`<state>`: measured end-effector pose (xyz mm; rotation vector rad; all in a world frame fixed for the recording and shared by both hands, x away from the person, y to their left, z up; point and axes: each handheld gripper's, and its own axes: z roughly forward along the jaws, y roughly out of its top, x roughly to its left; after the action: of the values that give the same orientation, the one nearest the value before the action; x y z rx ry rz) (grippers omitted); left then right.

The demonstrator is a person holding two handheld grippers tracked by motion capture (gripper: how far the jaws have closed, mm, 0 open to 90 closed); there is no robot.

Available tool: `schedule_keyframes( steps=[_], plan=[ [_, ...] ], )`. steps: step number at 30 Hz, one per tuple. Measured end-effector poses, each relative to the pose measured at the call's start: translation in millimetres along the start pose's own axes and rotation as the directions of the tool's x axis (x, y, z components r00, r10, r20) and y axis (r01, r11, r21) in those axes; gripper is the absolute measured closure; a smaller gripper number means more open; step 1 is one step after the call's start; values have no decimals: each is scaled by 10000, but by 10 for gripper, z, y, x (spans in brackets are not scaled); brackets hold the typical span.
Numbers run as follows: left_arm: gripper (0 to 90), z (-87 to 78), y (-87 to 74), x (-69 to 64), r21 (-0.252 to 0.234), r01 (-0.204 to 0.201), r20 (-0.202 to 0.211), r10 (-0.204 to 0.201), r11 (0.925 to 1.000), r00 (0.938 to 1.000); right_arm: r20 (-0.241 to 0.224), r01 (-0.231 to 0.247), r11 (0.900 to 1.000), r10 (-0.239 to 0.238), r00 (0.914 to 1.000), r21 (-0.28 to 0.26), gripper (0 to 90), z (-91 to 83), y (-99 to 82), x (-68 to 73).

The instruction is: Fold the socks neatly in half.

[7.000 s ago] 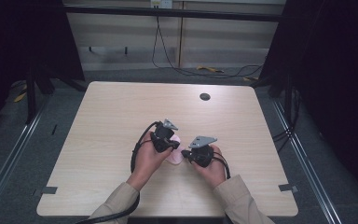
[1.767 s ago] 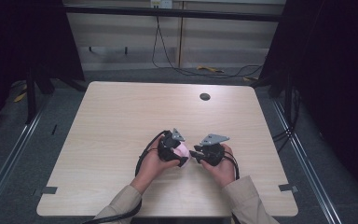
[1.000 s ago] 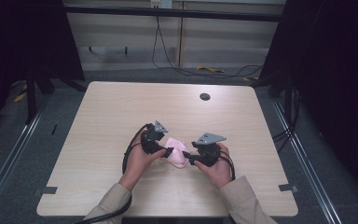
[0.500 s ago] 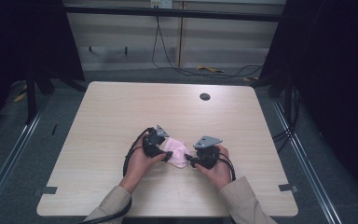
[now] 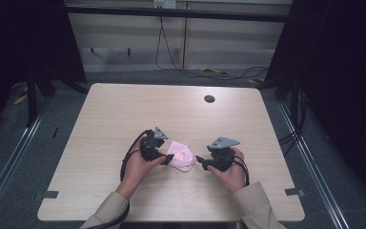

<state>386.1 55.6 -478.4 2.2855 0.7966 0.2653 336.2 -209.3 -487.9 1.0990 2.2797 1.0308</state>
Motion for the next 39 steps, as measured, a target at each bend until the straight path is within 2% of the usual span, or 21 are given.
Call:
schedule_keyframes(
  steps=[2, 5, 14, 26, 32, 39],
  plan=[
    [213, -31, -22, 29, 16, 224, 187, -224, 9997, 9996, -87, -182, 9998, 182, 9998, 23, 337, -2, -18, -17],
    [198, -78, -49, 67, -76, 323, 287, -321, 9994, 9991, -177, -383, 9993, 382, 9991, -22, 315, -13, -29, -34],
    [164, -173, -95, 147, -181, 606, 557, -595, 9980, 9967, -195, -395, 9992, 396, 9990, 16, 281, -60, -56, -32],
    [156, -341, -278, 277, -114, 939, 490, -933, 9955, 9944, -327, -633, 9980, 635, 9974, 51, 249, -139, -108, -69],
    [154, -447, -393, 356, -208, 1131, 323, -1124, 9934, 9931, -652, -564, 9983, 574, 9962, 172, 217, -186, -163, -93],
    [154, -533, -572, 450, -235, 1301, 132, -1298, 9912, 9914, -736, -691, 9972, 712, 9947, 301, 197, -196, -210, -155]
  ],
)
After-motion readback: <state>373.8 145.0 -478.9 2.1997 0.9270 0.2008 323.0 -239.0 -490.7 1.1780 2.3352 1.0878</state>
